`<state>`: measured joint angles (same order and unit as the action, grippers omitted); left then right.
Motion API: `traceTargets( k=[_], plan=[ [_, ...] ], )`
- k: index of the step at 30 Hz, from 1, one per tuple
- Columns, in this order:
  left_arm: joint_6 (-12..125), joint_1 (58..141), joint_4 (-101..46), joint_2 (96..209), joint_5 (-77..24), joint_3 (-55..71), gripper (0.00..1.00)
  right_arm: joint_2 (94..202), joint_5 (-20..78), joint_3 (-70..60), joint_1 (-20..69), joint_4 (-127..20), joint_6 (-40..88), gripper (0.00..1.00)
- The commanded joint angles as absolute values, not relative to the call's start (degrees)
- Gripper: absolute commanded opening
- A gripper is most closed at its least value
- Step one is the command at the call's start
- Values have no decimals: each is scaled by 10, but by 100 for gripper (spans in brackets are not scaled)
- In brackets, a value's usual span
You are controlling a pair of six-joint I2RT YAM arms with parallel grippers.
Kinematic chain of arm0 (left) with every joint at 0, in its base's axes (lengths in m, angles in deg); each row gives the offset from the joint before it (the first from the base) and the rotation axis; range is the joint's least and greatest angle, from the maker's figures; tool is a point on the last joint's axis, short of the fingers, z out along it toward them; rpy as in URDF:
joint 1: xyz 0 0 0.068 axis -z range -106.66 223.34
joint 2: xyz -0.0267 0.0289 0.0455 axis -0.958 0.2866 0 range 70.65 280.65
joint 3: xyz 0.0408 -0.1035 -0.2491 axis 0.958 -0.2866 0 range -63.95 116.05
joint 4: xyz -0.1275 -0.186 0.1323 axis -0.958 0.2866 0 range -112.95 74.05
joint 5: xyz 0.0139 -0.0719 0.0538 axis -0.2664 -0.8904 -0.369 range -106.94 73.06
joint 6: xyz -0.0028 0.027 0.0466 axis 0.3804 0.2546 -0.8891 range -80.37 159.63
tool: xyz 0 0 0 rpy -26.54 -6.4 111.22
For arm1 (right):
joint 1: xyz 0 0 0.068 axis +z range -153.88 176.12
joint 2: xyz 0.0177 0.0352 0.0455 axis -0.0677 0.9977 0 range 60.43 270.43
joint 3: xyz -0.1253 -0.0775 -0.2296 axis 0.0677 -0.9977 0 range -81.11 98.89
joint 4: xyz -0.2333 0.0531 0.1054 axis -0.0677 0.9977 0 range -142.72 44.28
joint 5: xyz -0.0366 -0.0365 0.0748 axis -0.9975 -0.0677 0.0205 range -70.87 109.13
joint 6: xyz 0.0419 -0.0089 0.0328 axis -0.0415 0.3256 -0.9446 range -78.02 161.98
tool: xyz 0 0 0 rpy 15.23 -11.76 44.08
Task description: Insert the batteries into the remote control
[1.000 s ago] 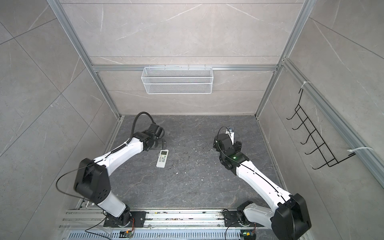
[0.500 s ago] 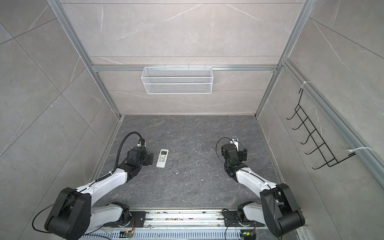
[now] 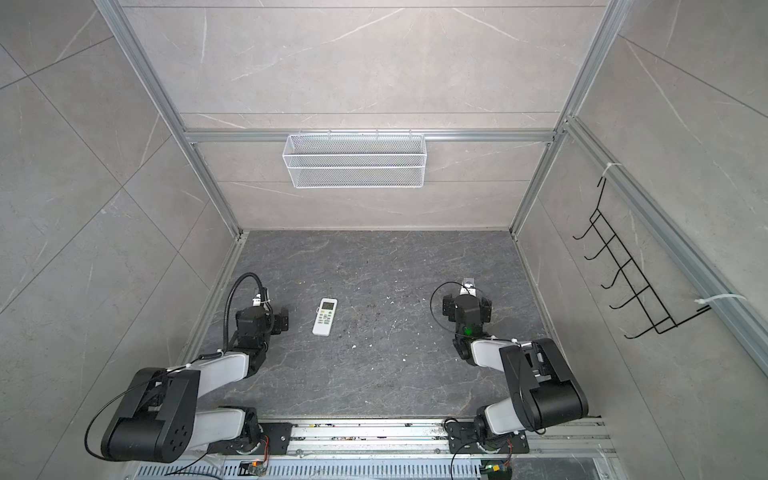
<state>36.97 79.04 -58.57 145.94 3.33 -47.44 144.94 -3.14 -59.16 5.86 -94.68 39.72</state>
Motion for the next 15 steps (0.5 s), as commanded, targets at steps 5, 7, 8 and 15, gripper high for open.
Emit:
traceTargets(
  k=[5,7,8,15],
  plan=[
    [409,738,-843,1556,-20,-507,100,1472,37,-617,37,-1050,396,99],
    [402,738,-868,1579,-22,-501,100,1474,38,-617,38,-1055,402,99],
    [409,736,-817,1563,-25,-489,100,1477,34,-618,40,-1062,402,99],
    [409,732,-740,1568,-23,-444,100,1473,35,-614,40,-1048,403,99]
  ],
)
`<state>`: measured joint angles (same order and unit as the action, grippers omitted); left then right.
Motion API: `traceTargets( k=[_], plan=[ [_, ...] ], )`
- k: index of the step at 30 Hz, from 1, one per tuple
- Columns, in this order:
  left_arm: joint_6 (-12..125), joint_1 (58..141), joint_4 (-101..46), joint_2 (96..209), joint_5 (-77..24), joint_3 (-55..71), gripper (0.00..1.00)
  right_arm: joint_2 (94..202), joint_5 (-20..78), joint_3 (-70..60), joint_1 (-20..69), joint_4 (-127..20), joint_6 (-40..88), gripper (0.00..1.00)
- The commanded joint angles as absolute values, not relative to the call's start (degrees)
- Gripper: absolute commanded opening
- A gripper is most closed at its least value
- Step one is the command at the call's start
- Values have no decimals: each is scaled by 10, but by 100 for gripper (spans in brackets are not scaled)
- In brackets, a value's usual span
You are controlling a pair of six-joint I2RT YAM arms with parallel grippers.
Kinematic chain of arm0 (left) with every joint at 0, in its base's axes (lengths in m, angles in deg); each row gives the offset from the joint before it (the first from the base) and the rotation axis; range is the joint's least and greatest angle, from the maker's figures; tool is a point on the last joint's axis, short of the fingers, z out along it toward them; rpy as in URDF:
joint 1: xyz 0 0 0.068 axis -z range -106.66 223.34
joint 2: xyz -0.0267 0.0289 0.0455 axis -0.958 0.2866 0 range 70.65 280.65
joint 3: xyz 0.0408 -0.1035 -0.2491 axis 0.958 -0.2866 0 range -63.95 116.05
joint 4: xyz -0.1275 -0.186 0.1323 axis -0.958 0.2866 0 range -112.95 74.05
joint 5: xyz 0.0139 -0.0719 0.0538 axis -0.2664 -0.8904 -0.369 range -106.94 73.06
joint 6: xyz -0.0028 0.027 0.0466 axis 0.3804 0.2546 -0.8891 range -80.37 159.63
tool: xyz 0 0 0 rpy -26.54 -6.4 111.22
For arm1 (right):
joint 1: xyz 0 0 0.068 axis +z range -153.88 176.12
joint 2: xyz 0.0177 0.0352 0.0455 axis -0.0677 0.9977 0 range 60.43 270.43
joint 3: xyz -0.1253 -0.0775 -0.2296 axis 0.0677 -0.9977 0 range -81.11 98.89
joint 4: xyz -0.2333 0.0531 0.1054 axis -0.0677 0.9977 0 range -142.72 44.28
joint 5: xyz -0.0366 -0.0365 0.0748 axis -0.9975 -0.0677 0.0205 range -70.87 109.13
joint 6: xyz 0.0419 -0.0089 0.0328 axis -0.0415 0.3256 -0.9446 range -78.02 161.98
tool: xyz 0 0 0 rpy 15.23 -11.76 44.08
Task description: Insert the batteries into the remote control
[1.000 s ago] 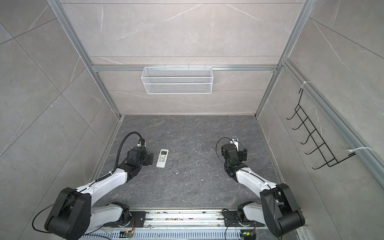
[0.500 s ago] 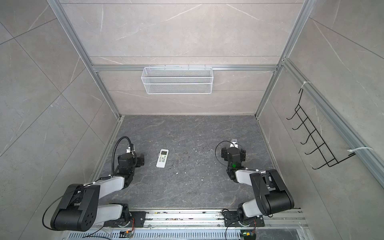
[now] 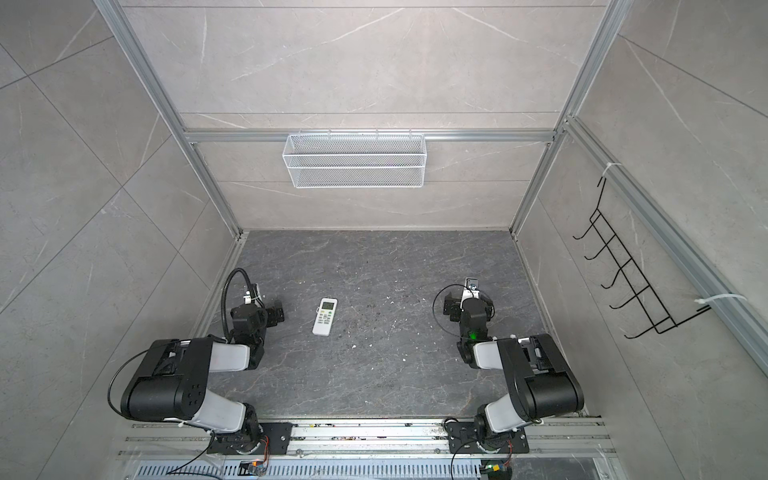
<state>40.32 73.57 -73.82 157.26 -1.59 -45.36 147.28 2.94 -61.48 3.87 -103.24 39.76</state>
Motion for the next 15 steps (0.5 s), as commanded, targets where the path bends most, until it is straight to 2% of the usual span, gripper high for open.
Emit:
traceTargets(
  k=[1,15],
  plan=[
    [412,732,-736,1567,-24,-443,100,1474,35,-614,40,-1048,403,99],
    [411,732,-739,1568,-24,-444,100,1475,36,-612,41,-1046,404,99]
  ],
)
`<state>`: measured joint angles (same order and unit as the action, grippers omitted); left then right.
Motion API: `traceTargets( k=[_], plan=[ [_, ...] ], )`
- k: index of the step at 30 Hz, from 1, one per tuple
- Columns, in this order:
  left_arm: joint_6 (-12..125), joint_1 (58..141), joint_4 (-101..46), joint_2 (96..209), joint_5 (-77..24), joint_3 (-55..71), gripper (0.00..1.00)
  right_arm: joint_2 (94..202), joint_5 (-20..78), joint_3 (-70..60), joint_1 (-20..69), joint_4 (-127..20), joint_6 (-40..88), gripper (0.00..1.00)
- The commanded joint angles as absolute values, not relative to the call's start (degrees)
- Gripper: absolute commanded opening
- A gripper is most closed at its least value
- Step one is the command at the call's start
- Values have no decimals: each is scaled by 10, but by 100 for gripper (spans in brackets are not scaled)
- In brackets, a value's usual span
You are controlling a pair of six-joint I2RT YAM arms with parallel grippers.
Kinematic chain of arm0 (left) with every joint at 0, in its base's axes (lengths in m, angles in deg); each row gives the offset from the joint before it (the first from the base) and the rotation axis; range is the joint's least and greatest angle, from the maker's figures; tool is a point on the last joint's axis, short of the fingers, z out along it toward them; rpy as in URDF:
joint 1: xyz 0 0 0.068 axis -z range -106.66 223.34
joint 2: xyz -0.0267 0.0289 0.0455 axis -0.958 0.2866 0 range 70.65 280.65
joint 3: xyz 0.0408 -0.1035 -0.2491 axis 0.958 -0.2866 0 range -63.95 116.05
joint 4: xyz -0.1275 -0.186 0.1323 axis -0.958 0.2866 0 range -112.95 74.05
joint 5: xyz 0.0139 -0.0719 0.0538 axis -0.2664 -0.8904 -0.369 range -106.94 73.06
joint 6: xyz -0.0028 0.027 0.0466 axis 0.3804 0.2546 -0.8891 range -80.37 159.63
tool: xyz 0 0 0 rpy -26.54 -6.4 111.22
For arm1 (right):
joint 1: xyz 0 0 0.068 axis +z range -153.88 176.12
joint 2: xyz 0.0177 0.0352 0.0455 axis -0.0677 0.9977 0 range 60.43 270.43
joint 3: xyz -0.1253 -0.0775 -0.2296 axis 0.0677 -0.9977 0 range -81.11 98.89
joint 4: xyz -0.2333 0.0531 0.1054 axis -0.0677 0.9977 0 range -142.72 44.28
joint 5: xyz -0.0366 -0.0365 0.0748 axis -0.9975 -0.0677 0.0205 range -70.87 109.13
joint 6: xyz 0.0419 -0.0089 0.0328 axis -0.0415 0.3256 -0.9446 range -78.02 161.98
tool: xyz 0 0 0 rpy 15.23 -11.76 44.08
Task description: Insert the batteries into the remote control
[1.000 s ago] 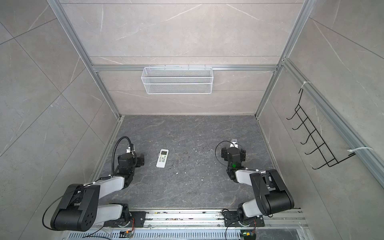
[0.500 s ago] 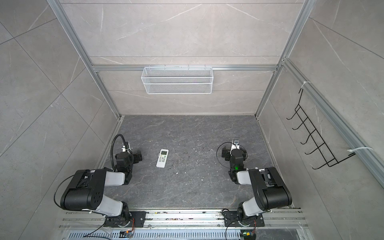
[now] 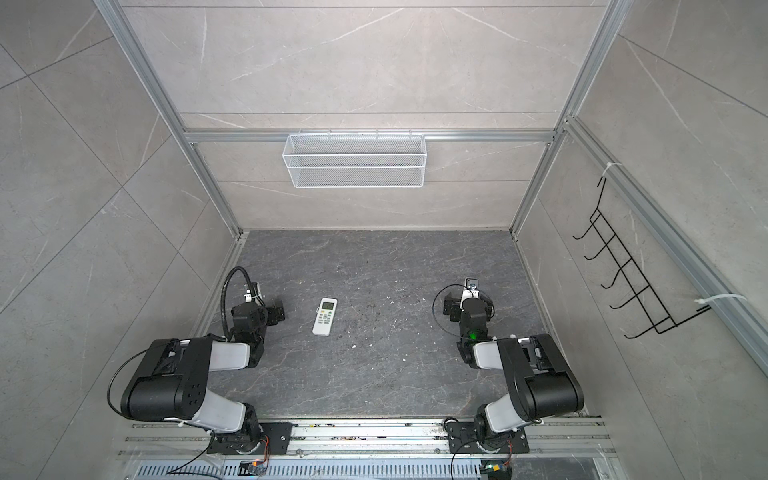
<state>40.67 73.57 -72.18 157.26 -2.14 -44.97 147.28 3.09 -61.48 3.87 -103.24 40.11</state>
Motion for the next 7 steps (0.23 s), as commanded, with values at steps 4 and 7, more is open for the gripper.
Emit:
traceTargets(
  k=[4,7],
  plan=[
    [412,732,-739,1568,-24,-444,100,1476,34,-612,41,-1045,402,99],
    [411,732,-739,1568,-24,-445,100,1474,35,-613,41,-1046,404,99]
  ],
)
